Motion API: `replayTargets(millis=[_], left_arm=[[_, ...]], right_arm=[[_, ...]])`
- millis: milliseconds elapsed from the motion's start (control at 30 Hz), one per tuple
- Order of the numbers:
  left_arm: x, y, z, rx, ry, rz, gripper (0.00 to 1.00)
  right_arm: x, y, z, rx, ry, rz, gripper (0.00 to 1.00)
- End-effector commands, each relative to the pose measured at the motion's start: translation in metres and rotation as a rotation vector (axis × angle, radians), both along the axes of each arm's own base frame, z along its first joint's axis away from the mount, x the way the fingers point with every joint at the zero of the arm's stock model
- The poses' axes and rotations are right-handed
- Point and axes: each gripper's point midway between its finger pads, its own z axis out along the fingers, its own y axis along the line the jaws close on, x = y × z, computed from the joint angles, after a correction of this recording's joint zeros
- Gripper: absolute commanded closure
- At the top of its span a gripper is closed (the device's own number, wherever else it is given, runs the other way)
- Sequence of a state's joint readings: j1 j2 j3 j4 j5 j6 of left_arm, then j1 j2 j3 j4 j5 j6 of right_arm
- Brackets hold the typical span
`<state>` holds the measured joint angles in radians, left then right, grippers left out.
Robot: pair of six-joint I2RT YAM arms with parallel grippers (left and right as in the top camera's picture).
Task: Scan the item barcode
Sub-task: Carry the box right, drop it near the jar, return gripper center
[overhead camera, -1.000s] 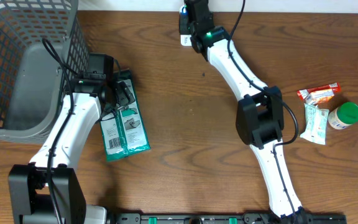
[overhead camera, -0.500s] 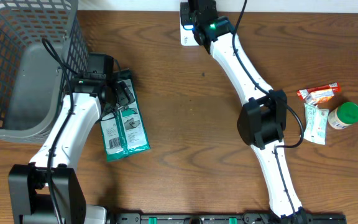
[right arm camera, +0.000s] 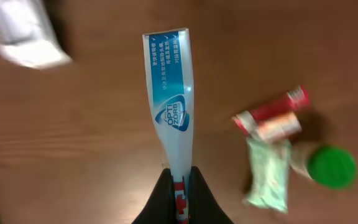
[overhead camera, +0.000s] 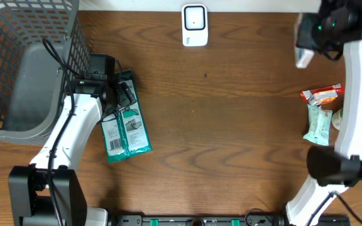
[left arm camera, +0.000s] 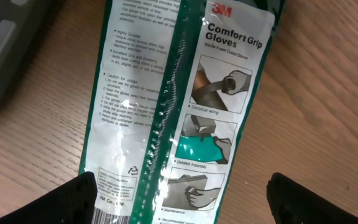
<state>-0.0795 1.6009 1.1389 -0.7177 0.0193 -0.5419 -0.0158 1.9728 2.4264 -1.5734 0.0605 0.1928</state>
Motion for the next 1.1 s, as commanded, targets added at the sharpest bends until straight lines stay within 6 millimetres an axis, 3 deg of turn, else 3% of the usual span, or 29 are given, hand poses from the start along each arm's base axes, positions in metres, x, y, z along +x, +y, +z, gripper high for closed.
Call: replayTargets(millis=[0,100,300,400,433,467,500,600,667,733,800,900,967,1000,1067], left_arm=[[-0.003,0.005,-0.001,0.015,0.005,0.005,0.12],[-0.003,0.005,-0.001,0.015,0.005,0.005,0.12],[-0.003,0.005,-0.001,0.014,0.005,0.004,0.12],[-0.003,0.005,-0.001,0.014,0.005,0.004,0.12],[-0.003,0.005,-0.001,0.015,0.005,0.005,0.12],[-0.003,0.005,-0.001,0.015,0.005,0.005,0.12],[-0.003,0.005,-0.001,0.014,0.005,0.004,0.12],[-0.003,0.005,-0.001,0.015,0.005,0.005,0.12],[-0.003,0.005,-0.001,0.015,0.005,0.005,0.12],[-0.003,0.005,-0.001,0.015,0.005,0.005,0.11],[-0.003,0.002,-0.001,-0.005,0.006,0.011,0.12],[-0.003,0.002,-0.001,-0.003,0.006,0.011,0.12],[-0.002,0.002,-0.001,-0.004,0.002,0.011,0.11],[0.001,0.002,0.0,-0.005,-0.012,0.011,0.02],[0.008,0.003,0.003,0.003,-0.044,0.013,0.02]], right_arm=[[-0.005,-0.026,-0.056,-0.028,0.166,-0.035,0.99],[-0.006,-0.043,-0.113,-0.067,0.258,-0.047,0.99],[-0.012,-0.059,-0.19,-0.081,0.324,-0.014,0.96],[-0.021,-0.062,-0.214,-0.076,0.35,-0.023,0.77],[-0.024,-0.064,-0.218,-0.073,0.359,-0.029,0.53],[-0.025,-0.065,-0.219,-0.072,0.363,-0.032,0.37],[-0.026,-0.067,-0.219,-0.071,0.364,-0.035,0.27],[-0.019,-0.063,-0.193,-0.052,0.341,-0.014,0.22],[-0.012,-0.045,-0.166,0.052,0.306,0.018,0.2],[0.002,-0.001,-0.139,0.283,0.223,0.104,0.14],[0.004,0.036,-0.128,0.454,0.195,0.188,0.07],[-0.002,0.068,-0.13,0.547,0.208,0.271,0.09],[-0.005,0.088,-0.145,0.544,0.23,0.315,0.1],[-0.007,0.097,-0.151,0.542,0.237,0.334,0.1],[-0.013,0.116,-0.166,0.54,0.259,0.375,0.11]])
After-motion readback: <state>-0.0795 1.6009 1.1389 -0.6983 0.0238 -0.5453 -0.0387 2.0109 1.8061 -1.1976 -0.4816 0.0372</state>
